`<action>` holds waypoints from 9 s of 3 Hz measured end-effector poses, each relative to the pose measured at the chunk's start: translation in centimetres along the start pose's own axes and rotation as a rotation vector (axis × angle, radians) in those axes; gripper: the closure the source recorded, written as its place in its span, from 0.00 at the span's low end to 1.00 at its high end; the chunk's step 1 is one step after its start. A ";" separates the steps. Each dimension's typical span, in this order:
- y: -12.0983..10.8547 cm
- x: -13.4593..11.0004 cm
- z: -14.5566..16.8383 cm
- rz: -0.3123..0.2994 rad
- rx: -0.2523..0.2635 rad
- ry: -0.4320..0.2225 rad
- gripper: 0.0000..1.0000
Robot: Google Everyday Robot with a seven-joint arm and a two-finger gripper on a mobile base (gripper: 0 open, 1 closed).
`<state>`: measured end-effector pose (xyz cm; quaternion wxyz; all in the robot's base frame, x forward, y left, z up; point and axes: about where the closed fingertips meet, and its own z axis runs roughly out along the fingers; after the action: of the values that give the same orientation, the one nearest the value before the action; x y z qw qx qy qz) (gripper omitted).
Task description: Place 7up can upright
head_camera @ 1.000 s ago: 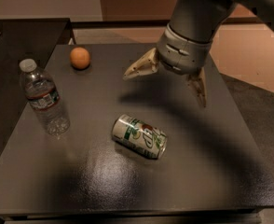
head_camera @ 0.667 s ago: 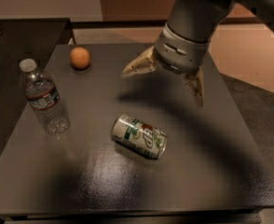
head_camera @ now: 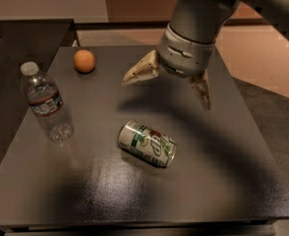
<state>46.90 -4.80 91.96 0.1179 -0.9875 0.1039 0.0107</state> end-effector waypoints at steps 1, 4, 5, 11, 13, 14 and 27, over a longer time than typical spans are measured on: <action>-1.5 -2.0 0.7 -0.211 -0.060 -0.022 0.00; -3.0 -6.3 2.3 -0.732 -0.162 -0.037 0.00; -1.8 -7.2 2.9 -0.895 -0.188 -0.050 0.00; 1.3 -6.6 8.8 -1.170 -0.243 -0.154 0.13; 0.7 -7.1 8.7 -1.188 -0.234 -0.146 0.60; -1.1 -7.4 6.6 -1.108 -0.166 -0.070 1.00; -2.1 -4.5 -1.1 0.403 0.606 -0.408 1.00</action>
Offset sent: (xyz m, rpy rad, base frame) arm -0.0635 0.0410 -0.0132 -0.2124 -0.0027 0.7414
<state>42.89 -2.10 93.72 0.4169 -0.8457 0.2682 0.1978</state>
